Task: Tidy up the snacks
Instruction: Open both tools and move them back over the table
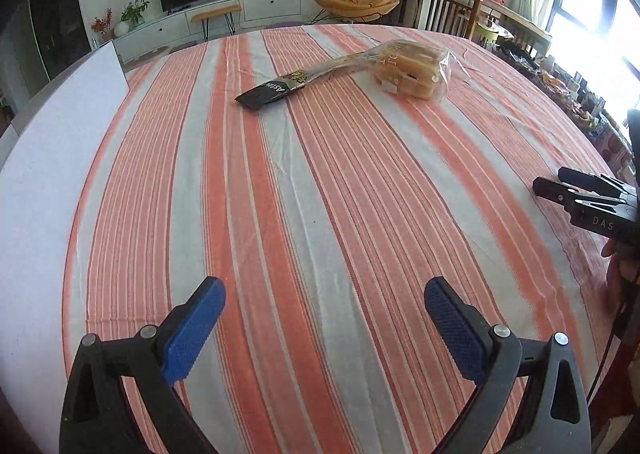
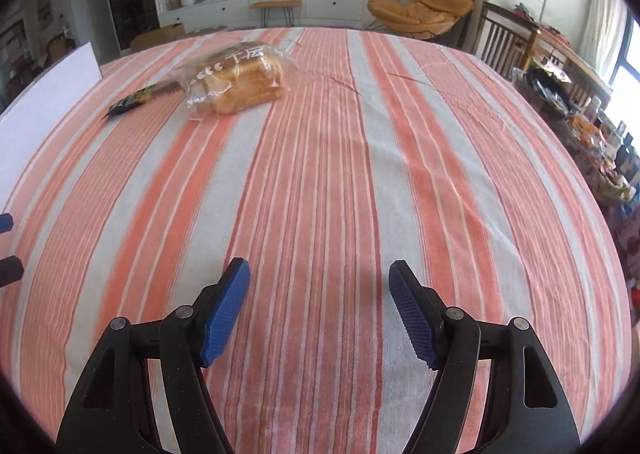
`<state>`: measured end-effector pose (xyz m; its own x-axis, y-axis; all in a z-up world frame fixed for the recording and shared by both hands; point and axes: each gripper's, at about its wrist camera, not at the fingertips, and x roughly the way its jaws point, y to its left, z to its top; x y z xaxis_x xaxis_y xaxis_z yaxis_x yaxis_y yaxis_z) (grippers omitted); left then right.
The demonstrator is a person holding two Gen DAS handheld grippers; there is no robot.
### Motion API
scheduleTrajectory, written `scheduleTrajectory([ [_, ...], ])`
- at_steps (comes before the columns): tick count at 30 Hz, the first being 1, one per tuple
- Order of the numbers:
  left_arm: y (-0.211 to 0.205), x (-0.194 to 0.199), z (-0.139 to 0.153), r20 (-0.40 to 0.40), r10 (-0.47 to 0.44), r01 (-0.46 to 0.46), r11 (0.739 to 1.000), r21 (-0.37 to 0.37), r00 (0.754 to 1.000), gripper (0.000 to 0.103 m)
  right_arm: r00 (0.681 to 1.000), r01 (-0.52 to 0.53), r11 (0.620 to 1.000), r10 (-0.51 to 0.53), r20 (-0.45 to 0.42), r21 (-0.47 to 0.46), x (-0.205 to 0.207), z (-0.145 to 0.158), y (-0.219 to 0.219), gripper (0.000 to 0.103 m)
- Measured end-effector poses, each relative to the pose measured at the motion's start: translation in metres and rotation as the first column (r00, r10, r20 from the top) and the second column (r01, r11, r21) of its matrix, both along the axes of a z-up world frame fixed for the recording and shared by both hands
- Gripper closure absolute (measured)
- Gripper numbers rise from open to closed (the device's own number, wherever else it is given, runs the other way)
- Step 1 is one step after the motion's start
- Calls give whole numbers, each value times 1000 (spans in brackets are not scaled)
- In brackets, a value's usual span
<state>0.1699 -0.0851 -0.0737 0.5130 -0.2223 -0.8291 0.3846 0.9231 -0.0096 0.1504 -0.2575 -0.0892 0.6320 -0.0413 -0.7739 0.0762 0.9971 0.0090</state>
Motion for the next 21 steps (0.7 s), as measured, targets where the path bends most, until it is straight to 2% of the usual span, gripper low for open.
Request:
scheduleTrajectory([
  [3, -1, 9, -12, 2, -2, 2, 999, 50, 1000, 2, 1000, 12, 1000, -12, -6, -7, 3, 0, 3, 23],
  [5, 5, 10, -12, 1, -1, 1, 1000, 23, 1000, 2, 1000, 14, 1000, -14, -7, 2, 5, 0, 1, 21],
  [7, 6, 13, -12, -2, -9, 9, 1000, 26, 1000, 0, 1000, 10, 1000, -10, -10, 1, 6, 0, 2, 19],
  [9, 5, 17, -12, -4, -39, 39, 999, 26, 999, 0, 1000, 5, 1000, -5, -12, 1, 7, -2, 1, 17],
  [11, 0, 29, -11, -41, -91, 92, 995, 41, 995, 0, 1000, 3, 1000, -2, -12, 4, 7, -3, -1, 16],
  [13, -6, 49, -9, -83, -127, 133, 988, 80, 989, 0, 1000, 2, 1000, -2, -12, 5, 7, -4, -1, 16],
  [15, -9, 71, 1, -58, -126, 132, 985, 111, 990, 0, 1000, -1, 1000, 1, -12, 8, 7, -4, -1, 15],
  [19, -19, 127, 23, -23, -142, 143, 984, 103, 990, 0, 1000, -7, 1000, 7, -14, 8, 8, -5, 1, 13],
  [21, -33, 155, 23, -30, -155, 158, 976, 148, 987, 0, 1000, -9, 1000, 9, -15, 7, 8, -5, 2, 12],
])
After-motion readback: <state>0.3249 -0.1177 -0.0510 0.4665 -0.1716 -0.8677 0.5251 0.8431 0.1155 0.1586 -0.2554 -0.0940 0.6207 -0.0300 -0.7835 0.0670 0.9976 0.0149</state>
